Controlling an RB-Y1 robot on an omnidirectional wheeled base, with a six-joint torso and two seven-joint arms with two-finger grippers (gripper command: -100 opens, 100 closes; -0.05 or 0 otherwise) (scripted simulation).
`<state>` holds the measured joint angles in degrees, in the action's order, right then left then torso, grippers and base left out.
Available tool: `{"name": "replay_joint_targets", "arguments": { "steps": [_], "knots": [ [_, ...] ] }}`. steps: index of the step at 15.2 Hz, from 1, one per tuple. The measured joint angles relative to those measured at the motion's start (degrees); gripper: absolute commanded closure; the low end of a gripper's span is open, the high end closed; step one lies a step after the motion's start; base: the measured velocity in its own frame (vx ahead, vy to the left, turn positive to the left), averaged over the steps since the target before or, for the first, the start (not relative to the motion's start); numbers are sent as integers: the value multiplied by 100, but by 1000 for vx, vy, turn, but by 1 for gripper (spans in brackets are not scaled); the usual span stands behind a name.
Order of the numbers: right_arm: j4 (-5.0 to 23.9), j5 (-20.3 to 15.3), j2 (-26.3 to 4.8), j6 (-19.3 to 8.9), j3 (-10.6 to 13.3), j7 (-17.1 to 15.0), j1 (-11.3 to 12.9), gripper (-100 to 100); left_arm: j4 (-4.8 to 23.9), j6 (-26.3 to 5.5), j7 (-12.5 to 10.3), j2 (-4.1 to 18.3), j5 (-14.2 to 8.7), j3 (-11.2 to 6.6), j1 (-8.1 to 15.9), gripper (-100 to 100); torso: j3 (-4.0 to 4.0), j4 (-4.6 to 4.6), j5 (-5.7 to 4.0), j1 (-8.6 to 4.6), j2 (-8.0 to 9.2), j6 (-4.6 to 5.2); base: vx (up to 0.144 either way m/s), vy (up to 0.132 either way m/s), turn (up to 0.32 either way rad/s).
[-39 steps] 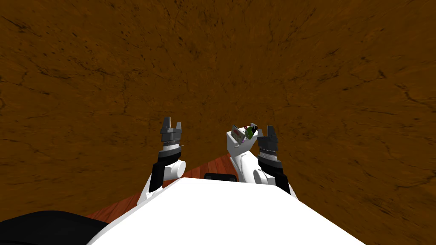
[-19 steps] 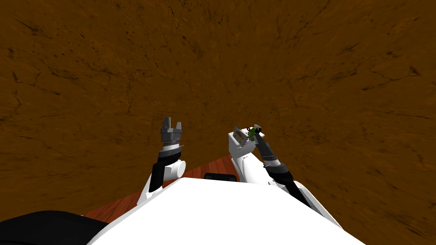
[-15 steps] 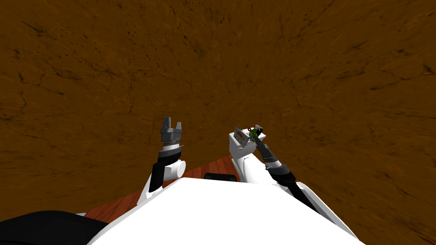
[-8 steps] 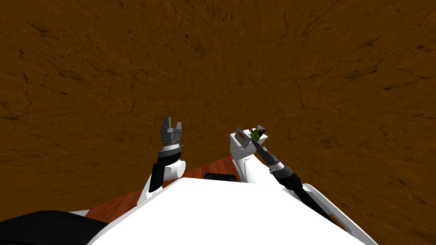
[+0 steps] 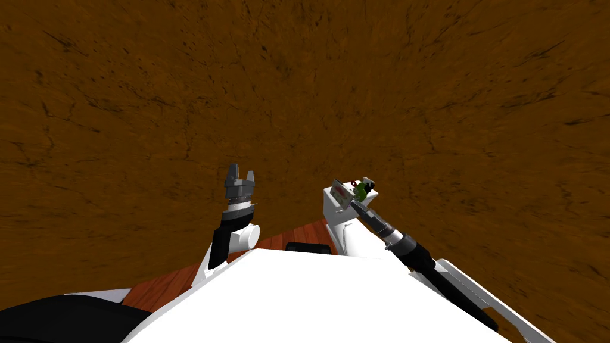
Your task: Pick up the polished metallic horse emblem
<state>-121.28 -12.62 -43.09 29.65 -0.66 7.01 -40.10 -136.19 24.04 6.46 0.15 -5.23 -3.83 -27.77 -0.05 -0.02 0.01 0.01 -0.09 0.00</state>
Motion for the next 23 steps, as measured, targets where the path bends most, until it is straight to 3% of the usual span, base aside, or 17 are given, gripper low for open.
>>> {"name": "replay_joint_targets", "arguments": {
  "steps": [23],
  "knots": [
    [838, -733, -2683, -70, -231, -77, -408, -100, 0, 0, 0, 0, 0, 0, 0, 0, 0, 0, 0, 0, 0, 0, 16, 3, 29]
  ]
}}
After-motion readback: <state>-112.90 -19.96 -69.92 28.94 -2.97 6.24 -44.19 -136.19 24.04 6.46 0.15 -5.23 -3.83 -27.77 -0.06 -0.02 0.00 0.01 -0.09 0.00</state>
